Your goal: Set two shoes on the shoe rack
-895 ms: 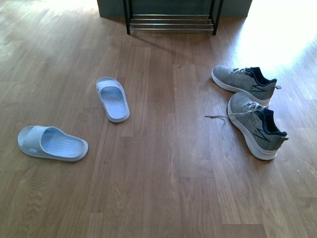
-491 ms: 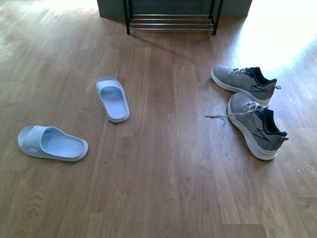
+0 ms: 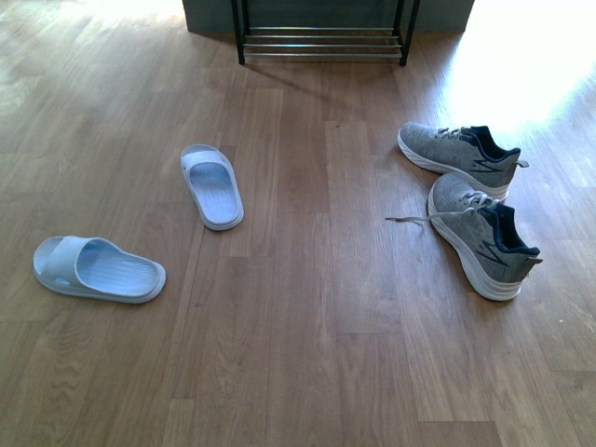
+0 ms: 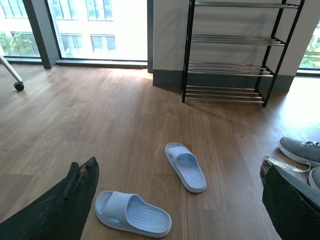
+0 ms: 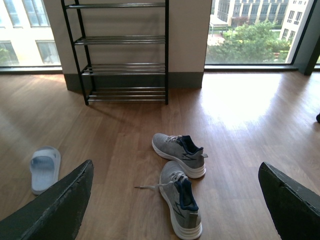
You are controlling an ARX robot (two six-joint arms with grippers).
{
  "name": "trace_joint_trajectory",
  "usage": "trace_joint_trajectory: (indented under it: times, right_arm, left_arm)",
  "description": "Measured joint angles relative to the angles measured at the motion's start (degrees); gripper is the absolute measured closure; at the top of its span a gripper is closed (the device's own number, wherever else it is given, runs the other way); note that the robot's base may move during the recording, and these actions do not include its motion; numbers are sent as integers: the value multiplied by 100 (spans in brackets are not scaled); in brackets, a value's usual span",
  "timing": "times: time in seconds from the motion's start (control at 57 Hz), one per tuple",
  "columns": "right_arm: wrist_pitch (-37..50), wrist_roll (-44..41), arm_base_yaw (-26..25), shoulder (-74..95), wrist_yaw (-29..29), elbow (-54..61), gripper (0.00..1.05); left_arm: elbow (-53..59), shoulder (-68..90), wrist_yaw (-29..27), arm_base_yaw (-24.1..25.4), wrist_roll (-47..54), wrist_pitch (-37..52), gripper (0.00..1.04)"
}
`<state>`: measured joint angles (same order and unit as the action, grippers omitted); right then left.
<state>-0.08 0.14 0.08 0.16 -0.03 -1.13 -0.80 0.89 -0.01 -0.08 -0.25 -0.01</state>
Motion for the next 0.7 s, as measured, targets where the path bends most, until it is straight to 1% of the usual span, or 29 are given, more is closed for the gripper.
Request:
trace_joint_trajectory:
  times: [0.702]
  right_arm:
    - [0,0,0,0,0,0,9]
  left_arm:
    - [0,0,0,0,0,0,9]
